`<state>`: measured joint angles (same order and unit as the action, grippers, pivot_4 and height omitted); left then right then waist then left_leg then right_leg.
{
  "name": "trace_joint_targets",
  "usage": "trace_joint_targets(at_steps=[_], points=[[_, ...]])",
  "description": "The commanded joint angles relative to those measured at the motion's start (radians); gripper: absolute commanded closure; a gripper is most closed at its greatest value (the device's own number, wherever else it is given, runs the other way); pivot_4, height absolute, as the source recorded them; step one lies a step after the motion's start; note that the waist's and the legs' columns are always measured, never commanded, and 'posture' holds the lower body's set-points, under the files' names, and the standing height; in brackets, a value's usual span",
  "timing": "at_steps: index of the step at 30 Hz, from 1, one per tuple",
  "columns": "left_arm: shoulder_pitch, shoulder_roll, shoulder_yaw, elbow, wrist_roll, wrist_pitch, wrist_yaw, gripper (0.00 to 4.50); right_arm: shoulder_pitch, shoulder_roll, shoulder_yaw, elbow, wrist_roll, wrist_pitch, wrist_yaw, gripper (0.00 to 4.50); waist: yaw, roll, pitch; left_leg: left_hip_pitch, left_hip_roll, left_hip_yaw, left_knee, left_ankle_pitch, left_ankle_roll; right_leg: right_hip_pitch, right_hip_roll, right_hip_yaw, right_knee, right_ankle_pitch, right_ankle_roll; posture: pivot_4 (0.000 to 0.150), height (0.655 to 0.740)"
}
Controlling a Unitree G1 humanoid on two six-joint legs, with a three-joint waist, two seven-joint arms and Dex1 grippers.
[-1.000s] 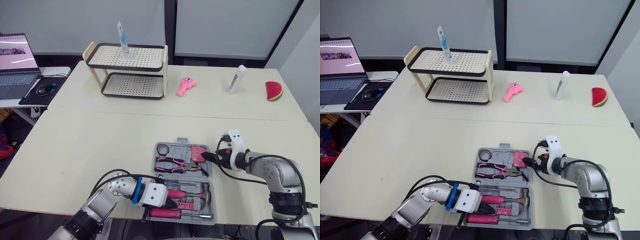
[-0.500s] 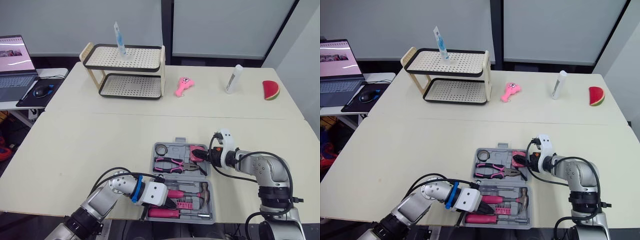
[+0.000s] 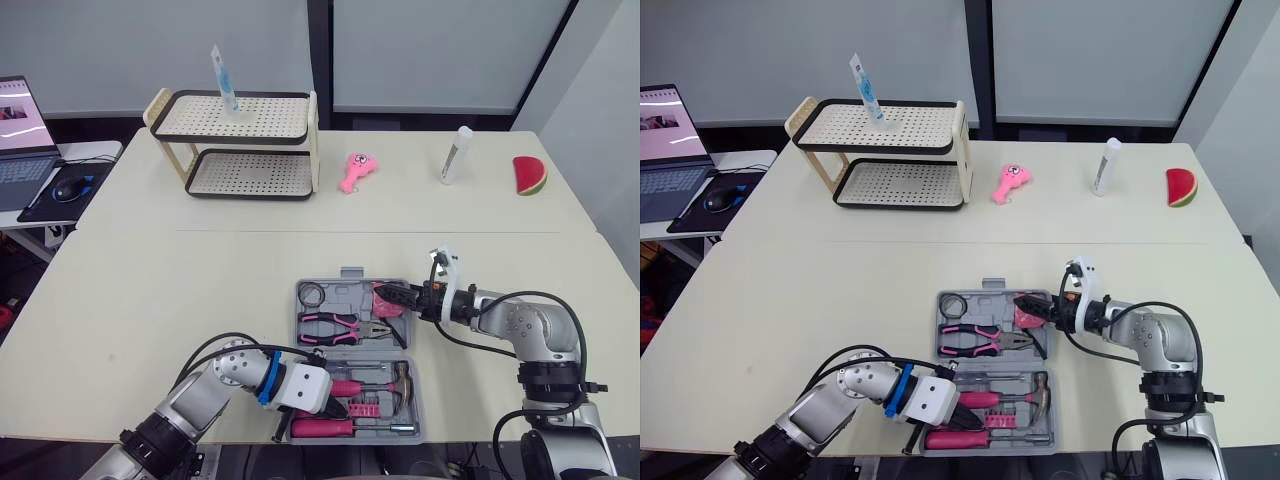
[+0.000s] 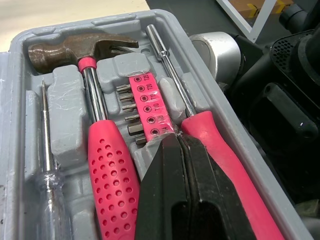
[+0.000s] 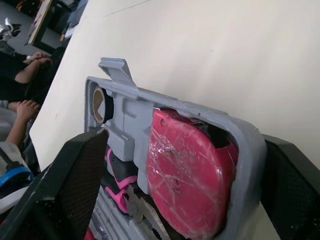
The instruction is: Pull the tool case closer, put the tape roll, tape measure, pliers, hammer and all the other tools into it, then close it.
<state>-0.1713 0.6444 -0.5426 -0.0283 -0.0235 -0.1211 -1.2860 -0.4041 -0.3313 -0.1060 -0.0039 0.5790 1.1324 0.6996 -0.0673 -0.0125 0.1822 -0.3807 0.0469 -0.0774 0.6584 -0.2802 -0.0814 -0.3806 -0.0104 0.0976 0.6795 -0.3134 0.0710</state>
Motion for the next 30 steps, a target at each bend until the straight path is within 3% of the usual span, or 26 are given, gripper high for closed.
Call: trace_joint_targets(at_steps=[1,8,17,21,24,30], points=[[0.025,0.037,-0.033,0.042,0.059,0.048,-0.015,4.50,-0.012,-0.006,0.052,-0.054,0.019,-0.071,0.059,0.06,-0.001,0.000,0.000,0.000,0.000,0.000,0.000,0.000,0.000,0.000,0.000,0.000,0.000,0.000,0.000,0.150,0.7350],[0.022,0.033,-0.023,0.013,0.047,0.074,-0.009,4.50,0.003,-0.103,0.123,-0.143,0.013,-0.144,0.142,0.06,-0.001,0.000,0.000,0.000,0.000,-0.001,0.000,0.000,0.000,0.000,0.000,0.000,0.001,0.000,0.000,0.150,0.7350],[0.043,0.061,0.090,-0.108,-0.099,0.157,-0.003,4.50,0.059,-0.234,0.203,-0.309,0.004,-0.212,0.220,0.06,0.001,0.000,0.000,0.000,0.000,-0.002,0.001,0.000,0.000,0.000,0.000,-0.001,0.002,0.000,-0.001,0.150,0.7350],[0.082,0.115,0.162,-0.202,-0.203,0.216,-0.027,4.50,0.074,-0.269,0.216,-0.356,0.000,-0.238,0.223,0.06,0.002,-0.001,0.001,-0.001,0.000,-0.002,0.002,0.000,0.000,0.000,0.000,-0.001,0.002,0.000,-0.001,0.150,0.7350],[0.164,0.233,0.293,-0.292,-0.332,0.293,-0.075,4.50,0.099,-0.335,0.215,-0.459,0.002,-0.249,0.234,0.06,0.004,-0.001,0.001,-0.002,0.000,-0.002,0.002,0.000,0.000,-0.001,0.000,-0.001,0.002,0.000,-0.001,0.150,0.7350],[0.287,0.358,0.428,-0.284,-0.389,0.343,-0.096,4.50,0.188,-0.459,0.215,-0.630,0.006,-0.272,0.251,0.06,0.014,-0.001,0.002,-0.003,0.000,-0.001,0.002,0.000,0.000,-0.003,-0.001,-0.002,0.003,0.000,-0.002,0.150,0.7350]])
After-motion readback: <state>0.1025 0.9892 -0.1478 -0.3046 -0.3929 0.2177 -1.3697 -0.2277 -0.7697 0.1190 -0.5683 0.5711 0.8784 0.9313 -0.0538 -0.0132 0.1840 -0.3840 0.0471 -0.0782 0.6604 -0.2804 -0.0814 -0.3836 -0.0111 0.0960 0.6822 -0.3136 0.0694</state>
